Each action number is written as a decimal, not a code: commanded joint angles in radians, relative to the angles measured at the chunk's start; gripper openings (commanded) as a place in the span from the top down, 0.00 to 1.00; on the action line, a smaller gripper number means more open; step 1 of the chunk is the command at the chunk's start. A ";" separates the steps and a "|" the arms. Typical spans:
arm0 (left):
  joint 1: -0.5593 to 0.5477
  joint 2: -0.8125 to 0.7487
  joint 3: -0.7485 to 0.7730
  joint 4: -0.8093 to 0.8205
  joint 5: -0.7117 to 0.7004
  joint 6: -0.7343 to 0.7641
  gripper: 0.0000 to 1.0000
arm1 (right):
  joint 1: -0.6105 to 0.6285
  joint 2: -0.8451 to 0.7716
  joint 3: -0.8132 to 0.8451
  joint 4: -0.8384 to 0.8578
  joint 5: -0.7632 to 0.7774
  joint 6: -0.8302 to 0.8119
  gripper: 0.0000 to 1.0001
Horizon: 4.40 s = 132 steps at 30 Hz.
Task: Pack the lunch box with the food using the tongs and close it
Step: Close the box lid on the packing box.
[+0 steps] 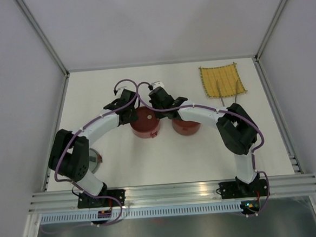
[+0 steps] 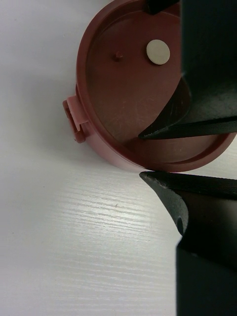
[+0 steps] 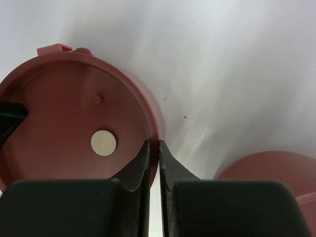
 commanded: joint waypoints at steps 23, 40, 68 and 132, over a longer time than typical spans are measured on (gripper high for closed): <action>-0.025 -0.134 -0.228 -0.100 0.232 0.010 0.61 | -0.025 0.167 -0.012 -0.046 -0.223 -0.019 0.80; -0.168 -0.311 -0.291 -0.166 0.067 -0.113 0.60 | 0.012 0.305 0.242 -0.046 -0.290 -0.068 0.79; 0.213 -0.346 -0.056 -0.069 0.220 0.195 0.38 | -0.072 -0.061 0.090 -0.120 -0.310 0.111 0.33; 0.315 -0.348 -0.127 -0.040 0.190 0.048 0.45 | -0.055 0.106 0.416 -0.267 -0.306 0.030 0.35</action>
